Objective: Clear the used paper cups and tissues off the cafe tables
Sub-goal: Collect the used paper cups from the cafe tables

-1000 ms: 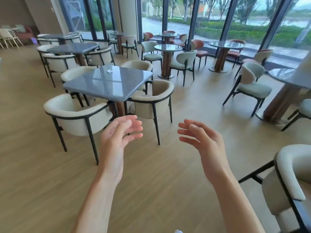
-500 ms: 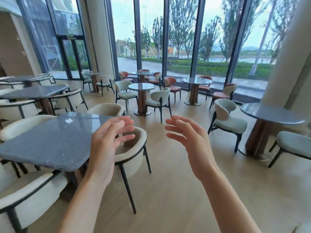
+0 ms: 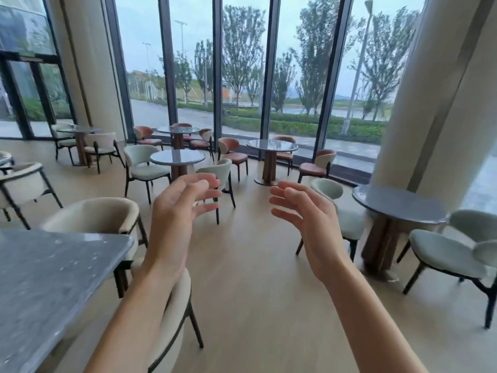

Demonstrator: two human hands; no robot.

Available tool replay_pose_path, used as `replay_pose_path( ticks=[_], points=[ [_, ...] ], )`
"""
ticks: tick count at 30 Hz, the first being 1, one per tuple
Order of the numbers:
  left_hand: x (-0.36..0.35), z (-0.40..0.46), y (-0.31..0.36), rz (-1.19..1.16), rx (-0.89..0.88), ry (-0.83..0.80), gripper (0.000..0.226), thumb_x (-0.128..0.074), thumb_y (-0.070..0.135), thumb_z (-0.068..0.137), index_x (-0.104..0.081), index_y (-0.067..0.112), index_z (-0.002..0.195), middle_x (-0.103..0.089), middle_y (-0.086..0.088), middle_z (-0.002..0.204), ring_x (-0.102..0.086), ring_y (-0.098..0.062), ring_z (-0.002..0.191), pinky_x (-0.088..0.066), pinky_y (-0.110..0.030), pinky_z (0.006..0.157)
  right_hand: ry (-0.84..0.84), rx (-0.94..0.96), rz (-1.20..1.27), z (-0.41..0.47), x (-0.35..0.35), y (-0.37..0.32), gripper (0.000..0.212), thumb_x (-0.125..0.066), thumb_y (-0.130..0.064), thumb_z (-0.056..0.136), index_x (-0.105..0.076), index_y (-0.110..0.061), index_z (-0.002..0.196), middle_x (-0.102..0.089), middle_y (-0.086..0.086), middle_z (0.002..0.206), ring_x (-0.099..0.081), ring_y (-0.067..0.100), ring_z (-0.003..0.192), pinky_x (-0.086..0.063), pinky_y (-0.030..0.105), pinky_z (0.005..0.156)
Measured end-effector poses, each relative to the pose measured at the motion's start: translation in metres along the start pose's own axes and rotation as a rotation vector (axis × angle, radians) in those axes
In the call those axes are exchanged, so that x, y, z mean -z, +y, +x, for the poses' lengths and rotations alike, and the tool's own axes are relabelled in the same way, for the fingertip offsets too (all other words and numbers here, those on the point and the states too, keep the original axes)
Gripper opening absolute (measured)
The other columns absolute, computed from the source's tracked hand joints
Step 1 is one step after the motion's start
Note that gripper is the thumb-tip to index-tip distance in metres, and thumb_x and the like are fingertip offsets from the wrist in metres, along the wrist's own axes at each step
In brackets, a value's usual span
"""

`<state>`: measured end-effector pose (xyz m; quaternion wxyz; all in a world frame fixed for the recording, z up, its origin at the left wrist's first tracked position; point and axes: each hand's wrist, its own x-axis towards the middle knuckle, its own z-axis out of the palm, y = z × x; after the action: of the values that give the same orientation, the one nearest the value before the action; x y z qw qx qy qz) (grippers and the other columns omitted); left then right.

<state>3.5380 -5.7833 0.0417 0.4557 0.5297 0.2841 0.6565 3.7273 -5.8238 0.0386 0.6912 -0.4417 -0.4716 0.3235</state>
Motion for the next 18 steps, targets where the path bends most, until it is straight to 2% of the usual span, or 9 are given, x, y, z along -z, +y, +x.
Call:
replay_pose_path(
  ticks=[4,9,14,18],
  points=[
    [-0.019,0.078,-0.049,-0.034,0.045,-0.027,0.033,-0.064,0.035,0.077,-0.075,0.010,0.096,-0.074,-0.020,0.102,-0.071,-0.030,0.096,-0.056,-0.050,0.091,0.066,-0.017,-0.014,0.084,0.007,0.030,0.021,-0.054,-0.011,0.099,-0.073,-0.014,0.108,-0.077,0.006,0.105,-0.073,0.021,0.102,-0.057,0.042,0.095],
    [-0.045,0.170,-0.124,-0.037,0.089,-0.047,0.036,-0.053,0.034,0.087,-0.073,0.006,0.098,-0.074,-0.017,0.098,-0.071,-0.029,0.093,-0.053,-0.054,0.092,0.124,-0.016,-0.012,0.189,0.030,0.085,0.021,-0.054,-0.011,0.099,-0.072,-0.015,0.109,-0.077,0.005,0.106,-0.073,0.020,0.102,-0.057,0.043,0.096],
    [-0.088,0.277,-0.196,-0.029,0.066,-0.045,0.031,-0.054,0.032,0.087,-0.073,0.009,0.096,-0.074,-0.015,0.096,-0.070,-0.027,0.091,-0.055,-0.051,0.089,0.074,-0.021,0.035,0.322,0.049,0.146,0.019,-0.055,-0.011,0.099,-0.072,-0.014,0.107,-0.077,0.007,0.104,-0.072,0.022,0.103,-0.056,0.044,0.097],
    [-0.120,0.364,-0.242,0.012,0.077,0.018,0.029,-0.055,0.029,0.084,-0.072,0.009,0.095,-0.074,-0.015,0.094,-0.070,-0.026,0.089,-0.057,-0.047,0.085,-0.010,-0.085,0.085,0.430,0.040,0.190,0.019,-0.056,-0.012,0.098,-0.073,-0.013,0.107,-0.077,0.007,0.104,-0.072,0.023,0.103,-0.056,0.045,0.097]
  ],
)
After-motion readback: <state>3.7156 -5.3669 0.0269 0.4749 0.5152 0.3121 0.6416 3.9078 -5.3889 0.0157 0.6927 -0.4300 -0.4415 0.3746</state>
